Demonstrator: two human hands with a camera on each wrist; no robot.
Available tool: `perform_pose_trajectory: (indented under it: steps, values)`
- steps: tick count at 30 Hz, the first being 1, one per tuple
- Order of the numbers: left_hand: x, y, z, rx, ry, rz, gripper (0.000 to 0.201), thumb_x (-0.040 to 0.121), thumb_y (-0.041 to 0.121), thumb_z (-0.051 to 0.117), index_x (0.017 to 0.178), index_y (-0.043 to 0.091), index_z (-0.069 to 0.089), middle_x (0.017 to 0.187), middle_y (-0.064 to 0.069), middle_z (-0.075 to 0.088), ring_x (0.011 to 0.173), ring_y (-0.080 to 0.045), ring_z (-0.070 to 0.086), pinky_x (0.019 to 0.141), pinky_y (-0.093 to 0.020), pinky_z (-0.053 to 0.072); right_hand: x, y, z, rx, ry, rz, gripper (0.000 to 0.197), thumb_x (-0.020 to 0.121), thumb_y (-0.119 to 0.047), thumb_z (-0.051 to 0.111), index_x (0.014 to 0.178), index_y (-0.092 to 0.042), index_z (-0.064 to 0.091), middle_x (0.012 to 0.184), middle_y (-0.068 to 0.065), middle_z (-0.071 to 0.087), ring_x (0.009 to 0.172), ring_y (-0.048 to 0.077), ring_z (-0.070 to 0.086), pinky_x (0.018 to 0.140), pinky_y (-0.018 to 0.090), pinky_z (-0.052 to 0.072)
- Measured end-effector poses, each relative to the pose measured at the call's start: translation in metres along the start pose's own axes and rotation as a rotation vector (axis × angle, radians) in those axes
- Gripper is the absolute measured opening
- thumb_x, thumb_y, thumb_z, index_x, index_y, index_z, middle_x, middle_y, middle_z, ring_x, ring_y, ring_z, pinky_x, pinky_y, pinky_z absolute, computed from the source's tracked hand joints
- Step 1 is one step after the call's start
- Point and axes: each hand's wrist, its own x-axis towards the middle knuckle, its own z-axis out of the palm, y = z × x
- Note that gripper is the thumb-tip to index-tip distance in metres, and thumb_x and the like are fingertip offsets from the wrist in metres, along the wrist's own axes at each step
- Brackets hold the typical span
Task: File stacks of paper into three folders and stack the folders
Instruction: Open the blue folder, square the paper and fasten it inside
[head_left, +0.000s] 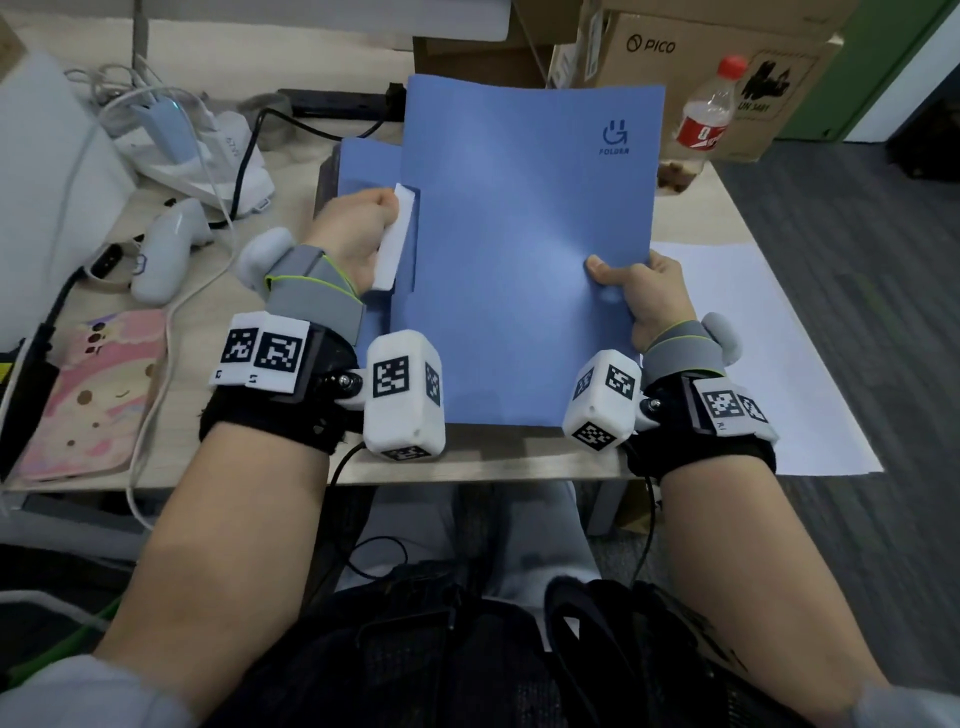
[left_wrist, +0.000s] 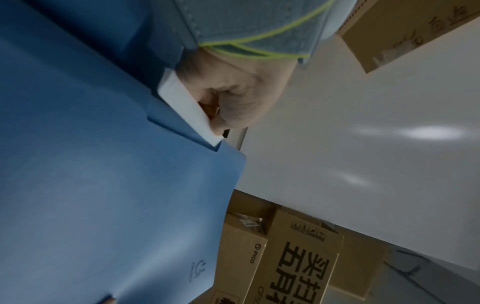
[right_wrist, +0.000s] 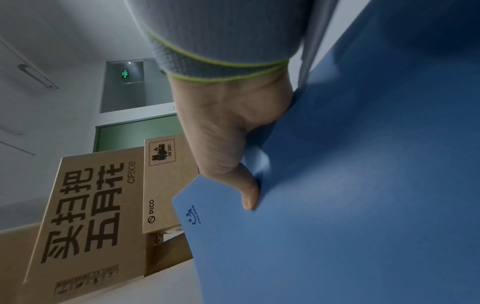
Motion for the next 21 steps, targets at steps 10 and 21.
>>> perform_pose_trajectory:
  steps: [10, 21]
  values:
    - [-0.008, -0.003, 0.005, -0.223, -0.055, 0.089, 0.024, 0.1, 0.007, 0.036, 0.095, 0.009, 0.06, 0.097, -0.007, 0.063, 0.077, -0.014, 0.063, 0.067, -0.025, 0.058, -0.003, -0.002, 0.008, -0.005, -0.001, 0.009, 0.02, 0.078, -0.001, 0.071, 0.091, -0.015, 0.065, 0.094, 0.002, 0.07, 0.082, 0.023, 0.067, 0.084, 0.038, 0.056]
    - [-0.001, -0.021, -0.027, 0.819, 0.387, 0.114, 0.011, 0.08, 0.017, 0.056, 0.077, 0.011, 0.065, 0.091, -0.016, 0.063, 0.105, -0.041, 0.056, 0.078, -0.037, 0.043, 0.01, -0.005, 0.02, -0.371, 0.143, 0.018, 0.032, 0.07, -0.013, 0.077, 0.1, -0.013, 0.066, 0.098, 0.005, 0.069, 0.087, 0.027, 0.067, 0.084, 0.039, 0.056]
